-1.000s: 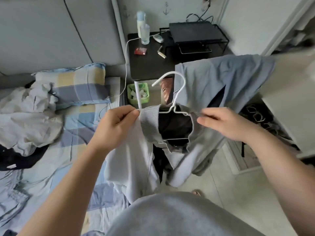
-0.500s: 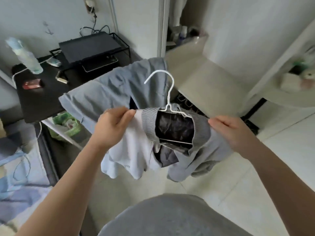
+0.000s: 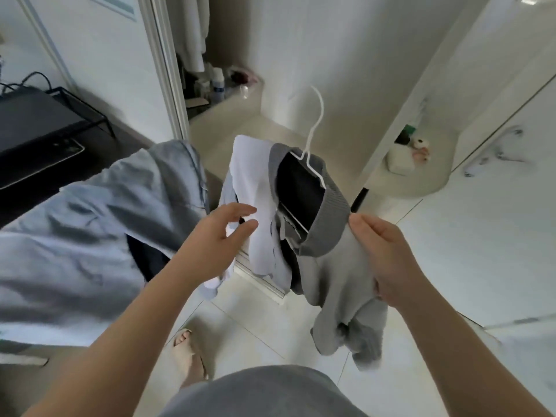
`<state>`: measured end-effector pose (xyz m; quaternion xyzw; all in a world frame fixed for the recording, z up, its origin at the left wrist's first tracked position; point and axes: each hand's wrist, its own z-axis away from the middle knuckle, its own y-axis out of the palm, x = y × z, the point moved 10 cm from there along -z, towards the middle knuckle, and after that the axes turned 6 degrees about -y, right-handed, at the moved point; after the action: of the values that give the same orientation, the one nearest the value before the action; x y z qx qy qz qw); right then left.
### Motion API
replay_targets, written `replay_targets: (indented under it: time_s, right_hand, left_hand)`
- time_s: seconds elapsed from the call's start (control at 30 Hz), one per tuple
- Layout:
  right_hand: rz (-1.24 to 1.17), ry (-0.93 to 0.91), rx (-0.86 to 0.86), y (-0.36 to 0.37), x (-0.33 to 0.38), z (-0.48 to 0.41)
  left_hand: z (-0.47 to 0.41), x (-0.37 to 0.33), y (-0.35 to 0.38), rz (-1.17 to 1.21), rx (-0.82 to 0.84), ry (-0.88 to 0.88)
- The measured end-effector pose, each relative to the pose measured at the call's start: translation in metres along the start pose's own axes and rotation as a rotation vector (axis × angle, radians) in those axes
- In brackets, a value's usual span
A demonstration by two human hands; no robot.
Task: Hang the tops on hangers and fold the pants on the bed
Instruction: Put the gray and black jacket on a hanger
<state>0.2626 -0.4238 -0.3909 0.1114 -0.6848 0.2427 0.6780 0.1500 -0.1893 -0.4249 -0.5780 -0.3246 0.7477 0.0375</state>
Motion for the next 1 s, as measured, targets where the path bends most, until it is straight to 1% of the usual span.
replay_targets:
  time_s: [0.07,0.17,0.3,0.4,0.53,0.63,0.87,1.0]
  right_hand:
    - [-0.068,-0.017,-0.059,0.015,0.008,-0.016]
    - [-0.169,-0.074,-0.202,0.042,0.023,-0.041]
    - [-0.258,-0.151,-0.359,0.081,0.05,-0.08]
    - [-0.322,-0.182,-0.381,0.11,0.076,-0.118]
    - [-0.472,-0.226,-0.312,0.15,0.116,-0.17]
    - [-0.41,-0.285,-0.29,0.166,0.158,-0.199]
    - [-0.21,-0.433,-0.289,0.18,0.266,-0.258]
    - [-0.16,-0.552,-0.278,0.177,0.332,-0.291]
  left_hand:
    - [-0.018,-0.008,-0.004,0.021,0.073,0.039]
    - [-0.043,-0.021,-0.025,0.055,0.142,0.115]
    - [-0.065,-0.037,-0.067,-0.009,0.211,0.235]
    - [-0.08,-0.041,-0.092,-0.056,0.252,0.307]
    - [-0.104,-0.049,-0.12,-0.133,0.262,0.381]
    - [-0.125,-0.068,-0.149,-0.129,0.167,0.413]
    - [-0.171,-0.152,-0.235,-0.181,-0.172,0.591]
    - [-0.198,-0.2,-0.272,-0.265,-0.269,0.703]
